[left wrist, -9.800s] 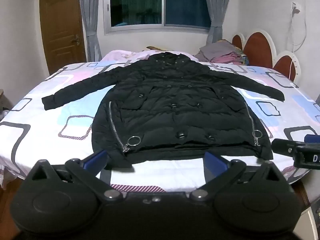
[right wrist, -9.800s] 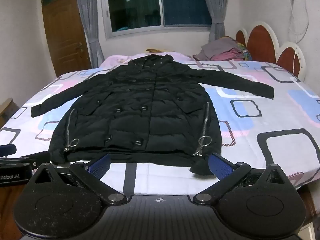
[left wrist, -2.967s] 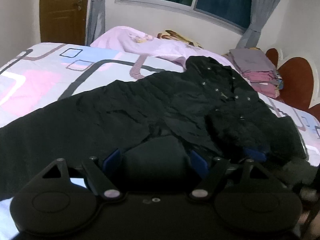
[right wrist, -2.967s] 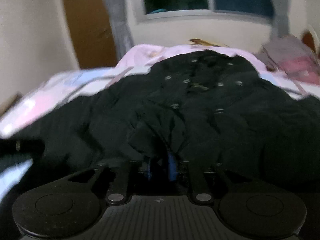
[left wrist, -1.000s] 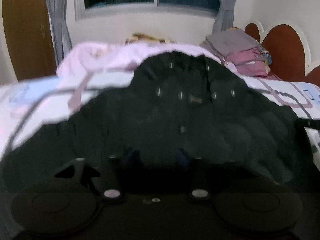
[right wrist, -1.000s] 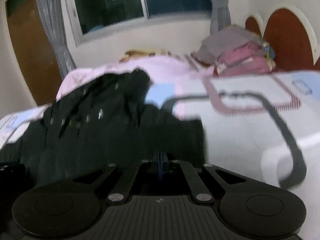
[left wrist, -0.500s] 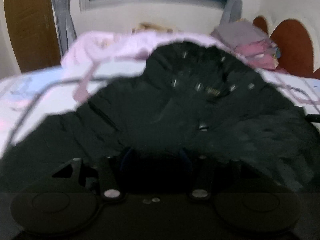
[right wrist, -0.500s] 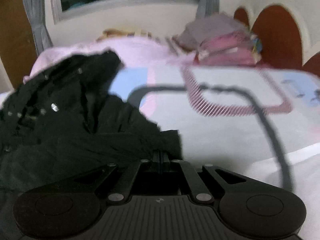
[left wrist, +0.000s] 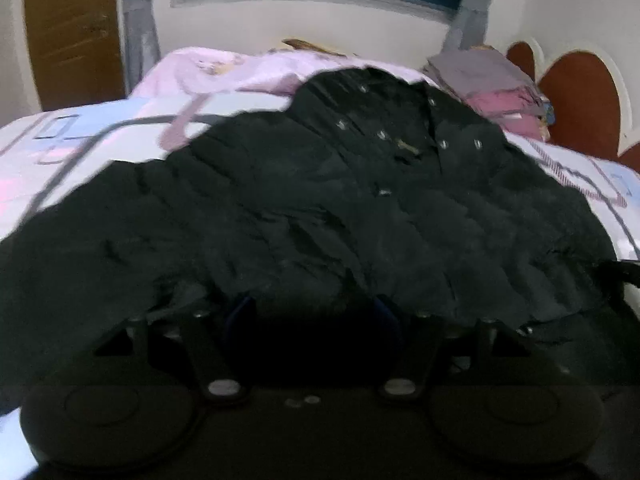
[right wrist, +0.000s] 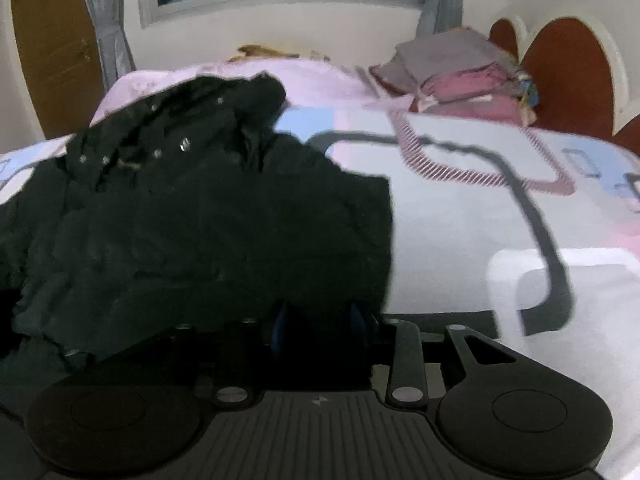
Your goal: Fold large clothes
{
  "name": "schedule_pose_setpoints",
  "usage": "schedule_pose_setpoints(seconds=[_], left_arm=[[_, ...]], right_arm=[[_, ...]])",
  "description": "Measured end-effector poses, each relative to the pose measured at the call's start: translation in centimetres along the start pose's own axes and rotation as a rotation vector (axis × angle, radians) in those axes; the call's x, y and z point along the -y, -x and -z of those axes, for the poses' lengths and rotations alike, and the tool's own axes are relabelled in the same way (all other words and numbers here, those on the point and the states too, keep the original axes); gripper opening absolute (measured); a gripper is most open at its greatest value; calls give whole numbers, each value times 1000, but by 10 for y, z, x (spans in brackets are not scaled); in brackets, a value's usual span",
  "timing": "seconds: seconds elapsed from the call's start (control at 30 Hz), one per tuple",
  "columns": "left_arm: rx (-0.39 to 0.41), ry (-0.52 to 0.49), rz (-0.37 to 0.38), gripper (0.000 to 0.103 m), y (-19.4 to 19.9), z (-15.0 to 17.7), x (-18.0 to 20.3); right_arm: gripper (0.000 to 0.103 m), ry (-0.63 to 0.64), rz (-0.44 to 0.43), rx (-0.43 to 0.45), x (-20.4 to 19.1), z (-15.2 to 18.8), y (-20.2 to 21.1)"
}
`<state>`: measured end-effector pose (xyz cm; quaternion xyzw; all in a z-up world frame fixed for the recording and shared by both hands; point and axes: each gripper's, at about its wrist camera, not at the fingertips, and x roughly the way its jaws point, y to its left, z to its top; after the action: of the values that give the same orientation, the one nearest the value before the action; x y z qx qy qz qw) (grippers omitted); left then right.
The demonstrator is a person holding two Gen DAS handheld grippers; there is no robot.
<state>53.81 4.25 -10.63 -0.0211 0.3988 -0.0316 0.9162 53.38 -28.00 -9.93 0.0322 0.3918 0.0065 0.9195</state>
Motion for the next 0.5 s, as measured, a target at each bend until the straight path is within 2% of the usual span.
schedule_pose_setpoints(seconds=[0.03, 0.07, 0.17, 0.2, 0.27, 0.37, 0.5], left_arm=[[26, 17, -6, 87, 11, 5, -8], [43, 34, -17, 93, 21, 10, -15], [73, 88, -80, 96, 50, 28, -45], [77, 116, -98, 95, 59, 36, -58], [84, 193, -152, 84, 77, 54, -93], [82, 312, -237, 76, 101, 79, -144], [80, 495, -314, 72, 128, 115, -208]], right_arm=[[34, 1, 1, 6, 0, 3, 8], [34, 0, 6, 6, 1, 8, 16], [34, -27, -2, 15, 3, 24, 39], [34, -37, 3, 15, 3, 30, 47], [34, -63, 8, 28, 4, 39, 59], [35, -124, 61, 44, 11, 51, 74], [34, -260, 129, 51, 32, 61, 86]])
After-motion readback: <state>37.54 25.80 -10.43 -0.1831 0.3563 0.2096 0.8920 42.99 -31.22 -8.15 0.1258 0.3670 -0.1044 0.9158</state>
